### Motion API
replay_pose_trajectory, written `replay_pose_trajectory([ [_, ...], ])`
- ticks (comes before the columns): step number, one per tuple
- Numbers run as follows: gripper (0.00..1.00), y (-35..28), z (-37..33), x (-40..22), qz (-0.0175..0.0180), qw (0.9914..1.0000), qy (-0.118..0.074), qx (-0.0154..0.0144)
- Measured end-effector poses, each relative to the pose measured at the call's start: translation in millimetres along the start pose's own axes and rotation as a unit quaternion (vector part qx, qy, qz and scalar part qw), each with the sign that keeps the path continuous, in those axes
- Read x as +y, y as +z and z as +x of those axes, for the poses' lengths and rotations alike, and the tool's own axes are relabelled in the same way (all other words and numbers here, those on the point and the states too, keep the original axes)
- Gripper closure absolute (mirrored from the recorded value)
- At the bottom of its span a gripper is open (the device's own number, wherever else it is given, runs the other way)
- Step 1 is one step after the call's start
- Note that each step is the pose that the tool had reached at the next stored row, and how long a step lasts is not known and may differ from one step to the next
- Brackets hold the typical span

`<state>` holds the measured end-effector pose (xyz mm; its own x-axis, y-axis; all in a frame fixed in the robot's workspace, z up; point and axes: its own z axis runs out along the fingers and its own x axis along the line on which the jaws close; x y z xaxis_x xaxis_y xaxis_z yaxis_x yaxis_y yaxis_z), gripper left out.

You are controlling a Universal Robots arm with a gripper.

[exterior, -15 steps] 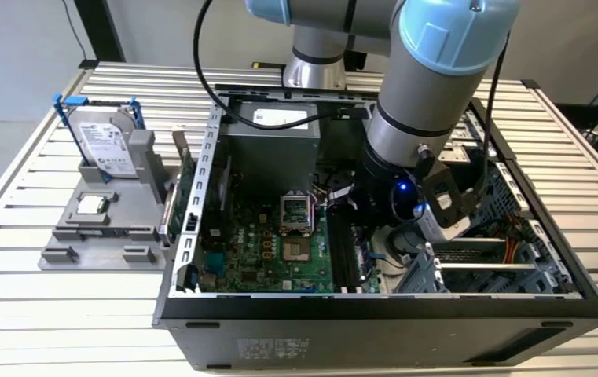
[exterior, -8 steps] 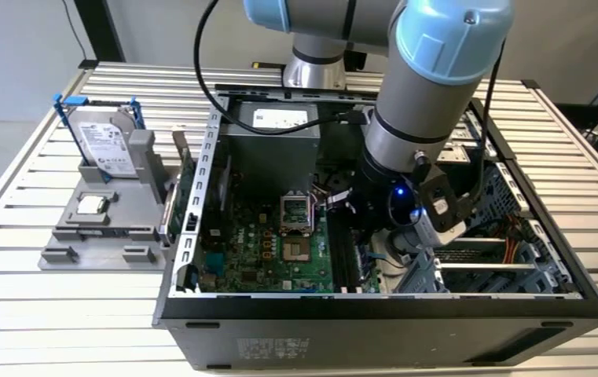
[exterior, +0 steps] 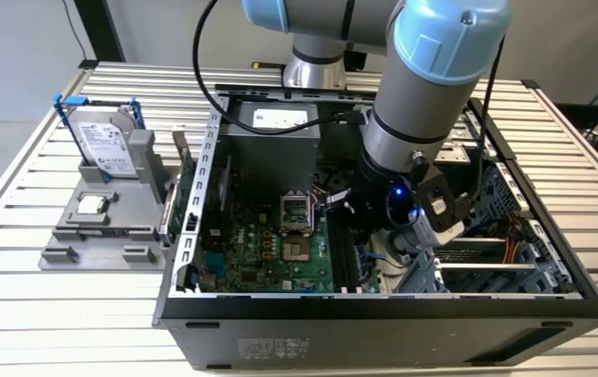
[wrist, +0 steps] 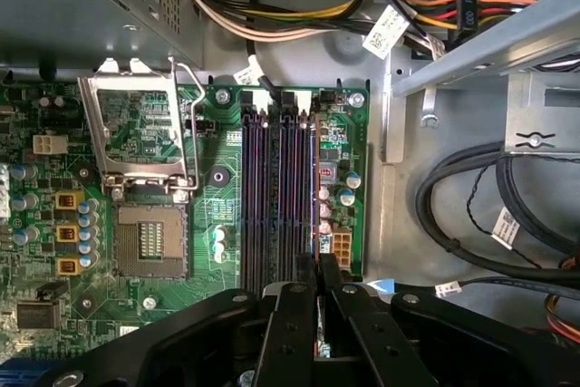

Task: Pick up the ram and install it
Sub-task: 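Insert the ram into the slot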

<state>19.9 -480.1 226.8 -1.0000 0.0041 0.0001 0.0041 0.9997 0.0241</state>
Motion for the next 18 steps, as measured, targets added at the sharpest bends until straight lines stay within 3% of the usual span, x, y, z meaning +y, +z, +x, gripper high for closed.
replay_pose_trajectory([
  [18,1.0,5.8,3.0,0.1,0.0005,1.0,0.0,0.0019],
])
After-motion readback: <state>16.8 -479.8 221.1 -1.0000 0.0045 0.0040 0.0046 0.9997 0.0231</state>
